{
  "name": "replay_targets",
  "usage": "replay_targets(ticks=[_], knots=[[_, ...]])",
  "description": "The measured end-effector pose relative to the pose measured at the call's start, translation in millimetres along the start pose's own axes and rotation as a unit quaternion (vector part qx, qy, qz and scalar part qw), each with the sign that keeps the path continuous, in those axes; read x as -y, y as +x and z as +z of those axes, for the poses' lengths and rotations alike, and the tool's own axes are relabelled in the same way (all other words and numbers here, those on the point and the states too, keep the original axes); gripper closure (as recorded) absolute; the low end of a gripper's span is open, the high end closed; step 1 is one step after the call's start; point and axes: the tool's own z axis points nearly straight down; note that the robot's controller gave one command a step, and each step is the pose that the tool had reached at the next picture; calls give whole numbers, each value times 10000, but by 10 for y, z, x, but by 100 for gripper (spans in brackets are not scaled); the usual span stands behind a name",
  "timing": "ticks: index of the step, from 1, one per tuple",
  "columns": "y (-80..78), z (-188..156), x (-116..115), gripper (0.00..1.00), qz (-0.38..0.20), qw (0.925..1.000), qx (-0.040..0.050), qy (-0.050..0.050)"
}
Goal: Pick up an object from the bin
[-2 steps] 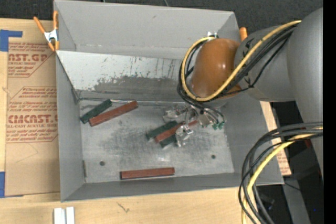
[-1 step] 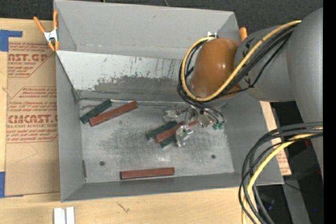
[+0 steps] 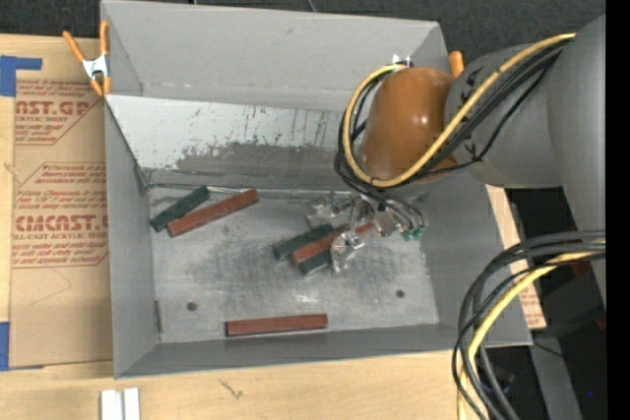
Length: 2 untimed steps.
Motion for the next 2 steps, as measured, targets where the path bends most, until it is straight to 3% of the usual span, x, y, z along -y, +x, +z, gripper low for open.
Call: replay_targets(ticks=[2], knots=[[-6, -332, -7, 100, -1, 10000, 19, -1]])
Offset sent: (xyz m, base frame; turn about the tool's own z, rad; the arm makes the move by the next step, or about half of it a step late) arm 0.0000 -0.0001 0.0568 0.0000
